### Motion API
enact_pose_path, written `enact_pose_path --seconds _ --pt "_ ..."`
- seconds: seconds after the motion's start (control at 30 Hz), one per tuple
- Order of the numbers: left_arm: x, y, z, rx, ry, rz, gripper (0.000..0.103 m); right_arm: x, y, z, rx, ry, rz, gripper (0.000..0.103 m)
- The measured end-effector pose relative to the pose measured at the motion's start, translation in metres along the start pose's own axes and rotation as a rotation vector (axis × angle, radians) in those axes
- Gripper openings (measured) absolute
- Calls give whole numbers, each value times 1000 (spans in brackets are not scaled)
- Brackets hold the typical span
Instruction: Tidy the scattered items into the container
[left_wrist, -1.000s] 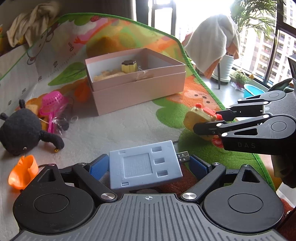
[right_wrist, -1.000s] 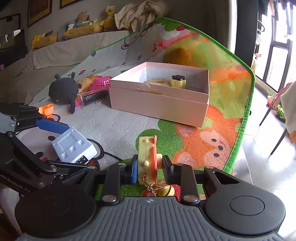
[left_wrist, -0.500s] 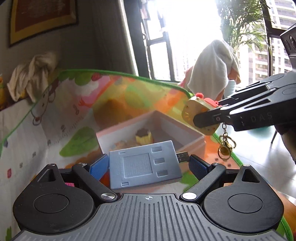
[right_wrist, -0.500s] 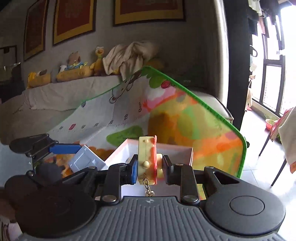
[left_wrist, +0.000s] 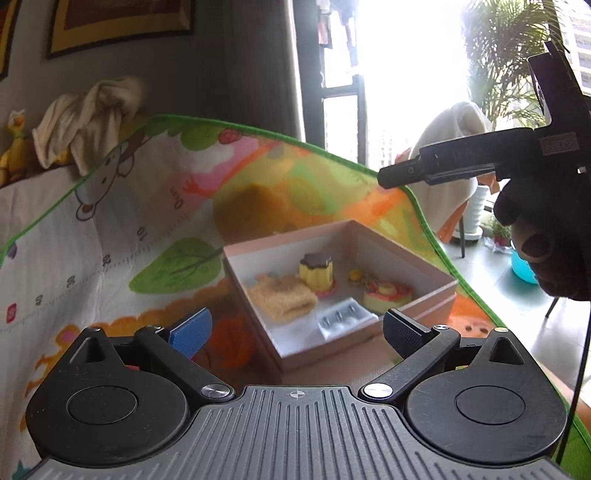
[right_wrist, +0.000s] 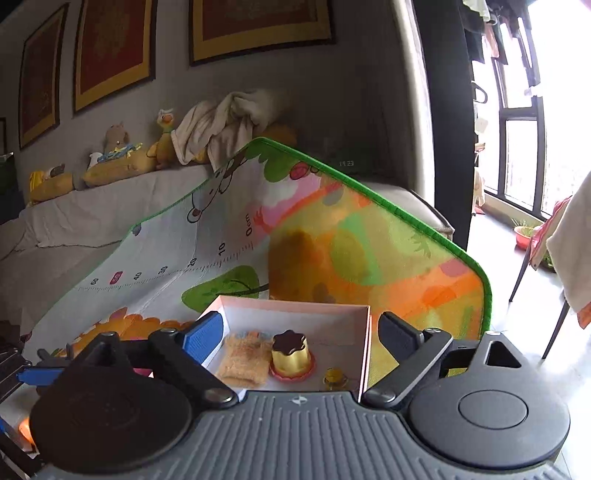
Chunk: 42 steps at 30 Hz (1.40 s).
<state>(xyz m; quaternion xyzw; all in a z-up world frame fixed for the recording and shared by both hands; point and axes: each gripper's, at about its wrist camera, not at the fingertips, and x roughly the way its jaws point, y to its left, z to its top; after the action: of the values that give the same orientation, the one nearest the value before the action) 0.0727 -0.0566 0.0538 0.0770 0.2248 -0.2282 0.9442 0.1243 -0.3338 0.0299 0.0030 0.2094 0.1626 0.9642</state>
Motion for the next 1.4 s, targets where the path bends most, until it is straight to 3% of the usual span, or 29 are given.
enact_pose_path --seconds 0.23,0.37,0.4,0.5,0.53,0.77,1.03,1.2,1.23,1.4 --pt "-51 15 -65 -73 103 121 102 -14 66 -44 -70 55 105 96" --pt "-72 32 -81 -127 129 206 102 -15 117 -68 -186 108 174 95" --pt "-76 36 -83 -135 132 228 102 -15 129 -73 -215 122 189 88" --pt "-86 48 -87 -155 135 279 102 -7 158 -81 -274 190 237 49" --pt "-89 51 -88 -164 130 287 102 -2 165 -84 -278 214 257 44" --pt "-101 63 -97 -219 116 298 102 26 204 -95 -316 248 318 43" --pt "-105 81 -98 -284 98 321 102 43 213 -90 -335 243 316 35" --pt "-106 89 -100 -340 85 305 102 46 209 -81 -300 177 184 38" --pt "-105 91 -101 -356 78 298 102 51 210 -82 -301 180 161 42" --pt "-104 92 -99 -397 36 265 102 80 217 -85 -294 240 106 42"
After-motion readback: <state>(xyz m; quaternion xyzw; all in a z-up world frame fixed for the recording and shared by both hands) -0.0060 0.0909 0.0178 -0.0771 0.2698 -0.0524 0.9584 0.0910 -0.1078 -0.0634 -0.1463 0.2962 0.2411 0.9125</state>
